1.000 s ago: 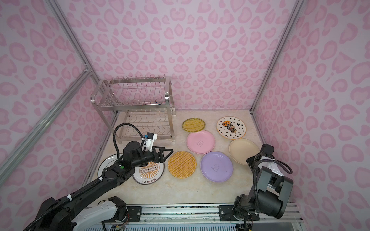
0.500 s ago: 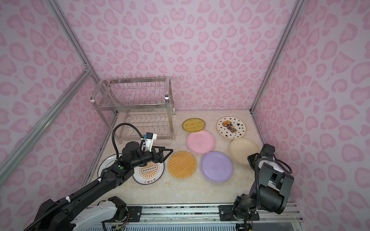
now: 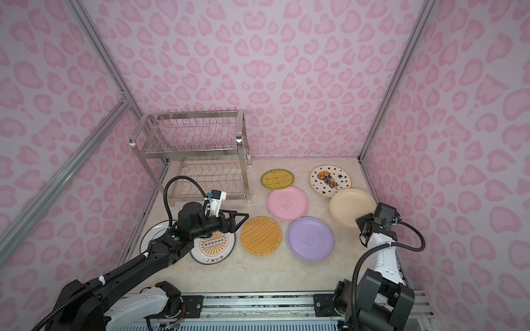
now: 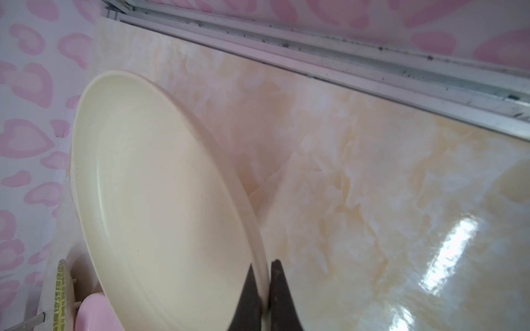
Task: Load plates into a dish rack
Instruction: Pick up the plate from the middle-right of the table, then place the plate on the dish rack.
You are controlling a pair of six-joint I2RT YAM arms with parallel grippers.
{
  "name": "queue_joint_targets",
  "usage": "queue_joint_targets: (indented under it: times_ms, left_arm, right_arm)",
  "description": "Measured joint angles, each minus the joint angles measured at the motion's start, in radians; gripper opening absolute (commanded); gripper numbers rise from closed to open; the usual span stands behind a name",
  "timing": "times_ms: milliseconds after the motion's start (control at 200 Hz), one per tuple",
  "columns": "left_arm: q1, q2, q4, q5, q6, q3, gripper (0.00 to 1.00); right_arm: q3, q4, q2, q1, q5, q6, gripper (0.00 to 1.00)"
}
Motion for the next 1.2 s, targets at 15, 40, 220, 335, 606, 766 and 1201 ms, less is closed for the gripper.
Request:
queue_joint_targets:
  times_ms: [15, 40, 220, 335, 606, 766, 1201]
  left_arm:
    - [0.000, 0.003, 0.000, 0.001, -0.003, 0.002, 0.99]
    - [0.000, 0.010, 0.001, 0.003, -0.010, 0.008, 0.98]
    - [0.000, 0.044, 0.000, 0.043, -0.112, 0.084, 0.98]
    - [0.000, 0.061, 0.010, 0.064, -0.219, 0.135, 0.98]
    - [-0.031, 0.105, 0.066, 0.097, -0.512, 0.236, 0.99]
    - [-0.067, 0.163, 0.129, 0.103, -0.664, 0.310, 0.99]
    - [-0.150, 0.354, 0.205, 0.083, -0.922, 0.412, 0.83]
  right_arm:
    - [0.004, -0.006, -0.010, 0.009, 0.009, -0.002, 0.00]
    - [0.016, -0.022, -0.035, 0.032, 0.026, -0.008, 0.00]
    - [0.112, -0.080, -0.195, 0.269, 0.229, -0.085, 0.00]
    - [0.128, -0.072, -0.248, 0.466, 0.402, -0.160, 0.00]
    - [0.047, 0.170, -0.213, 0.929, 0.846, -0.444, 0.00]
    - [-0.091, 0.549, -0.131, 1.109, 1.019, -0.756, 0.00]
    - [-0.217, 1.716, 0.341, 1.366, 0.993, -1.711, 0.00]
